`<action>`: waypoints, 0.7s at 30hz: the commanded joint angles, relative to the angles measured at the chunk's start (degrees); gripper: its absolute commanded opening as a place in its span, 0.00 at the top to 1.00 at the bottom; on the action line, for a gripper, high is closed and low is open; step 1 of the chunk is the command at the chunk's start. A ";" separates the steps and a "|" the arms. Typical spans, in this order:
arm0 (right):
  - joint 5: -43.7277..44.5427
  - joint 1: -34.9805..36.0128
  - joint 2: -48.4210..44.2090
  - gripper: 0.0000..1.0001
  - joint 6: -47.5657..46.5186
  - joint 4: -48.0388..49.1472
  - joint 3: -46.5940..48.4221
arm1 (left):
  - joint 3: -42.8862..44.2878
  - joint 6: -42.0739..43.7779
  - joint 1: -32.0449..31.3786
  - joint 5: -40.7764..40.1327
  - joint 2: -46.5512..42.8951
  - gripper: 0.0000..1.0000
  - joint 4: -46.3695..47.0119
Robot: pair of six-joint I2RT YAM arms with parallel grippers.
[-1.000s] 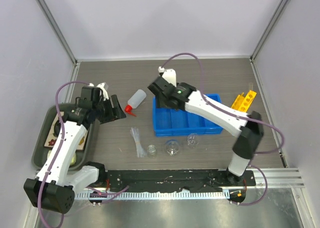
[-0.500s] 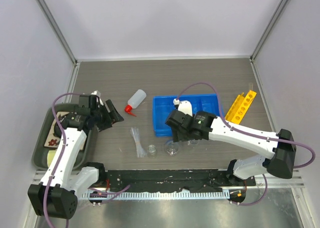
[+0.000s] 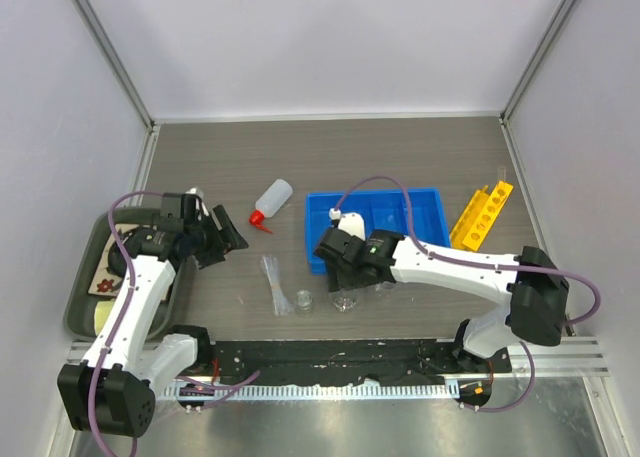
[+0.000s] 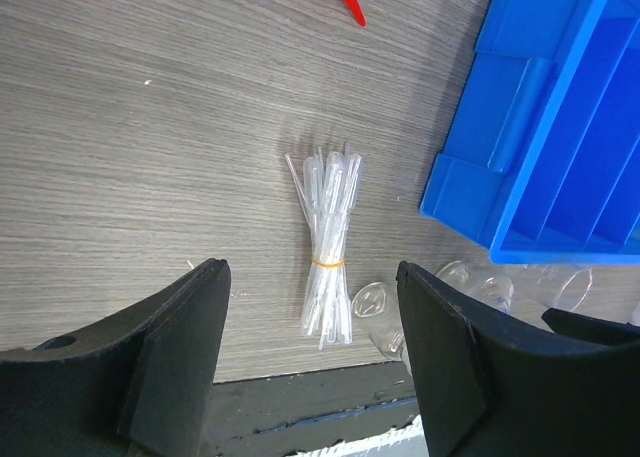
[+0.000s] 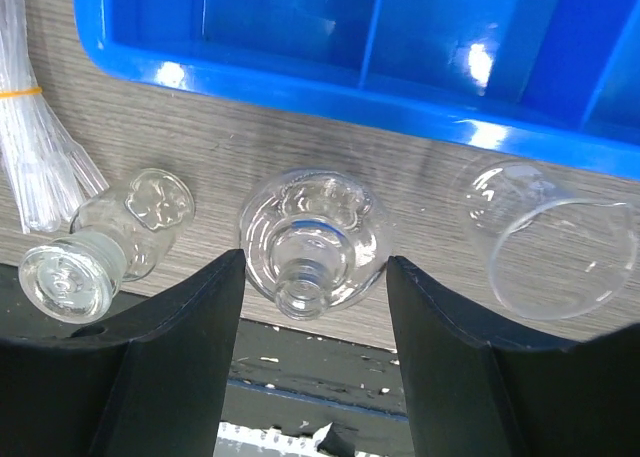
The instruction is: Organize the chemistry lab equipment
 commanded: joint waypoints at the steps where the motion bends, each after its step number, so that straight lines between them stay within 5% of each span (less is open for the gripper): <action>1: -0.51 1.51 1.64 0.36 0.99 2.39 0.99 | 0.72 1.42 0.38 -0.04 -0.46 0.28 0.77; 15: 0.11 2.92 0.50 0.47 2.84 0.90 -1.39 | 0.55 1.51 0.29 0.67 -0.29 0.28 1.30; 21: 0.81 3.18 1.03 0.60 2.92 0.81 -1.39 | 0.72 1.60 0.38 0.76 -0.55 0.28 1.21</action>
